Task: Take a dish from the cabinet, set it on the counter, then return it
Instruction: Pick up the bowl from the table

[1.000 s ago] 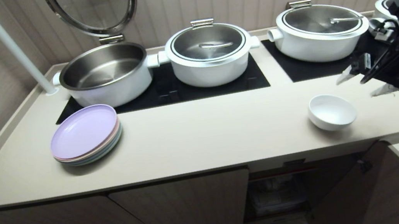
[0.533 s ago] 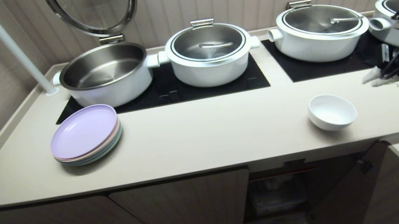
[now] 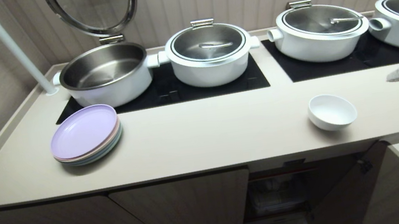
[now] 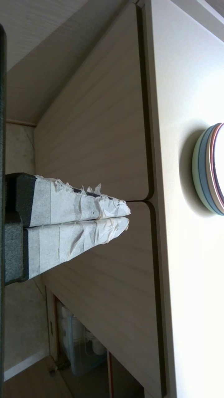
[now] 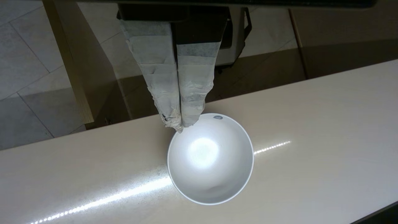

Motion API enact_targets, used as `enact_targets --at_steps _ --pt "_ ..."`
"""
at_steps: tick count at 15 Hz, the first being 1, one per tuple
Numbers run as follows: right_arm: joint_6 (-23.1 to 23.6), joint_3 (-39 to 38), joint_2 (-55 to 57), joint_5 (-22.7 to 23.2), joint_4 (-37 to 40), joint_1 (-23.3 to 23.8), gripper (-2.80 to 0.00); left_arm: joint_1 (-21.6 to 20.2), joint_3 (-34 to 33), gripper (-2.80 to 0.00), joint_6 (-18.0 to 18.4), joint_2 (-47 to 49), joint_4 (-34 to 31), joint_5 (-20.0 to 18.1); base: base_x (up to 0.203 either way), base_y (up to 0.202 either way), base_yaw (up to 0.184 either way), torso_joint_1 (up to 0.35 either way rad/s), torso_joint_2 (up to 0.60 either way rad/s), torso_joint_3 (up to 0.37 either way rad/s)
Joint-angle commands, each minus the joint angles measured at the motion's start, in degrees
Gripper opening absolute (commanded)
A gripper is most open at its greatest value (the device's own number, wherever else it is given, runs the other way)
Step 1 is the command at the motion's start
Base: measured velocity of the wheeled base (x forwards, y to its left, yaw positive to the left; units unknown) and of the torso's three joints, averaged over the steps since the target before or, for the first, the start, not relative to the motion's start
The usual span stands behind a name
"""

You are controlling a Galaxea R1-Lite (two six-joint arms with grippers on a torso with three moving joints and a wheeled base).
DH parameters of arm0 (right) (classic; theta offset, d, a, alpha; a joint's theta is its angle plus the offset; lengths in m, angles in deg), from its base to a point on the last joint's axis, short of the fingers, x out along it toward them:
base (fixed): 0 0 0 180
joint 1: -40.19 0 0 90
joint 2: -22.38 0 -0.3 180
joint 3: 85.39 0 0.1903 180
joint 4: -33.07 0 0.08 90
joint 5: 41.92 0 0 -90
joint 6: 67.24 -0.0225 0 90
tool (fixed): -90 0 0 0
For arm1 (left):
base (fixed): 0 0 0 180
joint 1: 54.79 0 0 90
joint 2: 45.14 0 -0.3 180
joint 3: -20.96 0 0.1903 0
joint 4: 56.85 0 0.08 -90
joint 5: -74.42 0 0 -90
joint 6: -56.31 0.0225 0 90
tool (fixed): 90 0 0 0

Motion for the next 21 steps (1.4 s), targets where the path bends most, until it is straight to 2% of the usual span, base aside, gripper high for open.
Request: enact_targets --at_steps 1,5,8,16,19,21 --pt "0.96 -7.28 -6.1 0.07 -4.29 0.02 -2.8 0.0 0.0 -2.8 -0.05 -0.02 0.0 0.0 0.0 0.0 0.0 0.0 0.0 0.0" --pt "7.05 -25.44 -16.93 0.06 -14.79 -0.01 -2.8 0.0 0.0 -2.8 0.03 -0.02 0.0 0.0 0.0 0.0 0.0 0.0 0.0 0.0" --pt "9.54 -37.16 -25.6 0.11 -22.47 -0.1 -2.8 0.0 0.0 -2.8 0.03 -0.02 0.0 0.0 0.0 0.0 0.0 0.0 0.0 0.0" --pt "9.92 -51.26 -41.92 -3.7 -24.72 0.02 -2.8 0.0 0.0 -2.8 -0.06 -0.02 0.0 0.0 0.0 0.0 0.0 0.0 0.0 0.0" --pt "10.15 -60.02 -49.98 -4.65 -26.34 0.0 -2.8 0.0 0.0 -2.8 -0.05 -0.02 0.0 0.0 0.0 0.0 0.0 0.0 0.0 0.0" --pt "10.06 -67.53 -55.76 -4.56 -30.02 -0.1 -2.8 0.0 0.0 -2.8 0.0 -0.02 0.0 0.06 0.0 0.0 0.0 0.0 0.0 0.0"
